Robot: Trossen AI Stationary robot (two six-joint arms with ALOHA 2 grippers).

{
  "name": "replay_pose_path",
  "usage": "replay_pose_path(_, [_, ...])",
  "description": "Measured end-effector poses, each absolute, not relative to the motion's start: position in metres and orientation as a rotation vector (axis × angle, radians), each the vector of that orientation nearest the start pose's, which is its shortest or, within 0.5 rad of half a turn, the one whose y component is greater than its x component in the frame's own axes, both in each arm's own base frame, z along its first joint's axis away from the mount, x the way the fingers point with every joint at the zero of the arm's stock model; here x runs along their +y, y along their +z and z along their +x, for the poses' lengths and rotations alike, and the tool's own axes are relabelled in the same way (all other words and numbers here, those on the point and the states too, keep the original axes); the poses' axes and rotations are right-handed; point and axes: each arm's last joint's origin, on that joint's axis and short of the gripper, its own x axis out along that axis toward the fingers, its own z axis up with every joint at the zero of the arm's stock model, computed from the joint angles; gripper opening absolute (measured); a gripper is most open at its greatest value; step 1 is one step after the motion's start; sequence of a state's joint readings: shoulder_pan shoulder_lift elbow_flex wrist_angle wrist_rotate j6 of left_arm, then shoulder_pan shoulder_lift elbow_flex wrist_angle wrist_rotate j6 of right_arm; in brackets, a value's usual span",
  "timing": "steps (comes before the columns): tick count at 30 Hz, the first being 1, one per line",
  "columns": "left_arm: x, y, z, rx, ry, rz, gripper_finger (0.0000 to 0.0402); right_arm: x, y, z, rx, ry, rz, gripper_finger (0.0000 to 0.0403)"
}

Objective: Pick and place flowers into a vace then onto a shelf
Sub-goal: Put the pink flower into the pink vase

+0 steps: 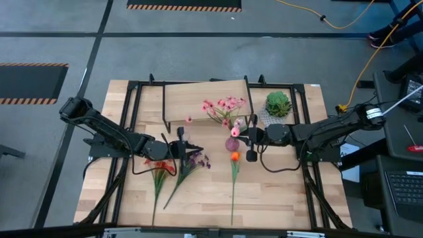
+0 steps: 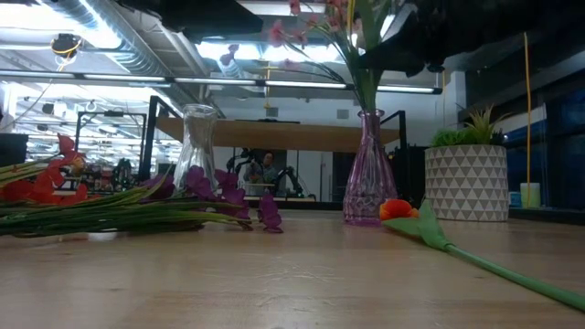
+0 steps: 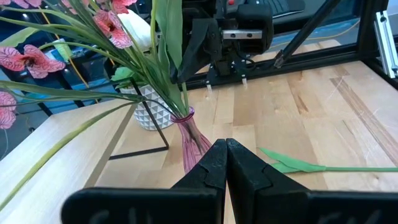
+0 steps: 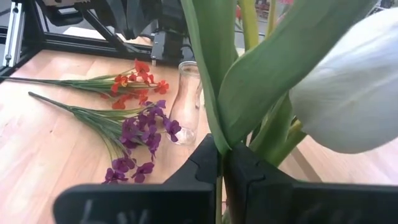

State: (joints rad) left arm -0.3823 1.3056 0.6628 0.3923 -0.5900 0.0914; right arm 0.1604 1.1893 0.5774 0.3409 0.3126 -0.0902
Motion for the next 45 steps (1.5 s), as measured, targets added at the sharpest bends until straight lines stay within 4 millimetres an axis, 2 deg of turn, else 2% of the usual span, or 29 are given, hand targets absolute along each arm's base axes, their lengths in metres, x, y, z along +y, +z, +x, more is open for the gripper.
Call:
replay_pose_path(6, [-0.0865,0.2367,0.2582,0.231,0.197,0.208,0.0004,0.0308,0.2313,0.2466,0.274,-0.137,-0.176,0.0025])
replay_pose_path(19, [-0.0865,0.2368,0.2581,0.228,0.200,0.181,0.0004,0.0306,0.2279,0.2454,0.312,-0.134,-0.186,0.0140])
replay_pose_path(26, [-0.0865,0.2368,0.2581,0.228,0.200,0.179,0.0004,0.0303,0.2237,0.2440,0.357,-0.132,-0.196,0.0162])
replay_pose_path(29, [-0.0865,0.2368,0.2581,0.228,0.201,0.177,0.0004,0.0304,0.2240,0.2441,0.354,-0.132,-0.198,0.0153])
replay_pose_path(32, [-0.0864,0.2368,0.2581,0.227,0.202,0.166,0.0004,0.0304,0.2241,0.2442,0.353,-0.132,-0.198,0.0126])
replay_pose_path(39, [-0.0865,0.2367,0.2581,0.227,0.202,0.164,0.0004,0.0304,0.2249,0.2445,0.344,-0.133,-0.194,0.0018])
replay_pose_path(45, [-0.0865,0.2367,0.2581,0.227,0.202,0.164,0.0004,0.0304,0.2247,0.2444,0.346,-0.133,-0.191,0.0011])
